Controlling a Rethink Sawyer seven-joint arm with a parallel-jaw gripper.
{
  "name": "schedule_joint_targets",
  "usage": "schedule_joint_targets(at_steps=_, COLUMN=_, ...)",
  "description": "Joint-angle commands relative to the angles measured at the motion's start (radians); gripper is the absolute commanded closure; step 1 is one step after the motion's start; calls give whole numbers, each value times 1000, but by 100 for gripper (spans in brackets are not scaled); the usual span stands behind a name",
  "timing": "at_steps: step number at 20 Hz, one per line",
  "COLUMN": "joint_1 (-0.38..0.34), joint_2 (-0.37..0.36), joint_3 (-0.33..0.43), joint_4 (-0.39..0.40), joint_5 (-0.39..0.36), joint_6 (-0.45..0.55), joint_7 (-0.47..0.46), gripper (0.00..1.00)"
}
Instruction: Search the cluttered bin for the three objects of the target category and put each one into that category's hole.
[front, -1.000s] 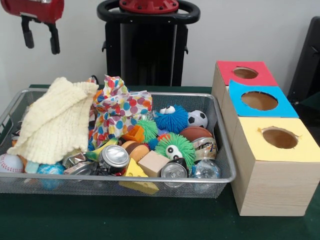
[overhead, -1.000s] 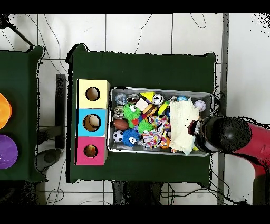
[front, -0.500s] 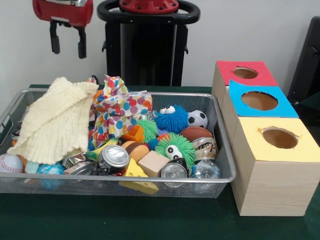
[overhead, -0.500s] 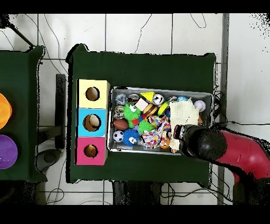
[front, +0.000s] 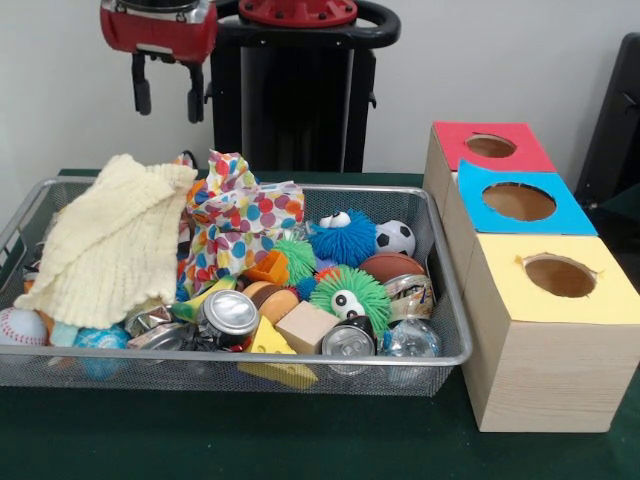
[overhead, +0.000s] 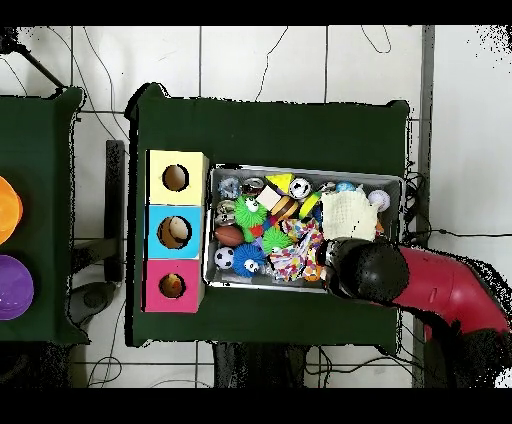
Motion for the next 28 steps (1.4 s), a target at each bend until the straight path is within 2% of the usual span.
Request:
schedule_joint_targets(at_steps=1, joint_1=25, joint_2=101, joint_3=27, joint_4=-49, joint_5=-20, joint_6=-38, joint_7=44, gripper=0)
schedule_joint_targets(at_steps=8, joint_1=95, joint_2=224, joint_3=-10, joint_4=-203, joint_5=-48, joint_6=-49, joint_7=101, gripper=0)
schedule_joint_targets(at_steps=12, joint_1=115, joint_2=266, joint_3=-23, joint_4=-240, joint_5=-34, joint_6=-65, joint_7=115, gripper=0)
schedule_joint_targets(at_steps=17, joint_1=113, joint_2=274, joint_3=-24, joint_4=-228, joint_5=3, joint_6=-57, joint_7=114, gripper=0)
schedule_joint_targets(at_steps=22, joint_1=105, joint_2=267, joint_3=-20, joint_4=-183, joint_5=25, joint_6=-60, joint_7=116, gripper=0)
schedule_joint_targets(at_steps=28, joint_1=154, joint_2=271, joint_3=-45, joint_4=-143, joint_5=22, joint_6=-117, joint_7=186, gripper=0)
